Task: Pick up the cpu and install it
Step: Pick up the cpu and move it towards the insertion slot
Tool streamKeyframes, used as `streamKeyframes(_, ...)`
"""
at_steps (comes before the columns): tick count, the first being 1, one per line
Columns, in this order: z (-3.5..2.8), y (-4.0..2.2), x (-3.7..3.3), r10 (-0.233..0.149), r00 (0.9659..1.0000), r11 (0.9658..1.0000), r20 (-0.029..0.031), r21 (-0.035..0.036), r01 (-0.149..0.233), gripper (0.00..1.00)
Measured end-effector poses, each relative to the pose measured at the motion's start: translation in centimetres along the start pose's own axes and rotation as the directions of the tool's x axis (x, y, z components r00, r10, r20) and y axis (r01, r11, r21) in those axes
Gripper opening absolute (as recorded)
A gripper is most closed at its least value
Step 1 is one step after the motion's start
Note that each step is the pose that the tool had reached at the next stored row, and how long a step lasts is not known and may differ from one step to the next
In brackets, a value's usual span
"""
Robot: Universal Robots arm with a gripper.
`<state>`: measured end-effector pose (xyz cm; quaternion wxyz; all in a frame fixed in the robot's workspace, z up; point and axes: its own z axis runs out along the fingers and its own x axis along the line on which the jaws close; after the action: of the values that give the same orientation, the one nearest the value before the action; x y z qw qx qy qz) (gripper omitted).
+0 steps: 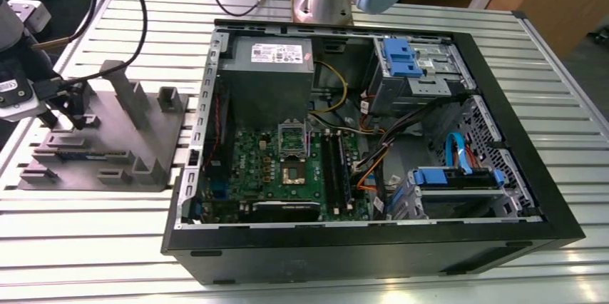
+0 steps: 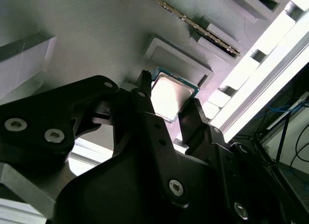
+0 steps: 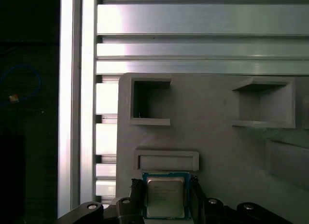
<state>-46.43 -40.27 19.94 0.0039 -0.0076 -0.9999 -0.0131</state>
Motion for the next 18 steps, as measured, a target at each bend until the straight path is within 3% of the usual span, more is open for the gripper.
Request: streamKeyframes(18, -0.36, 0.01, 0.0, 0.0, 1.0, 1.0, 0.0, 0.0, 0.0, 0.47)
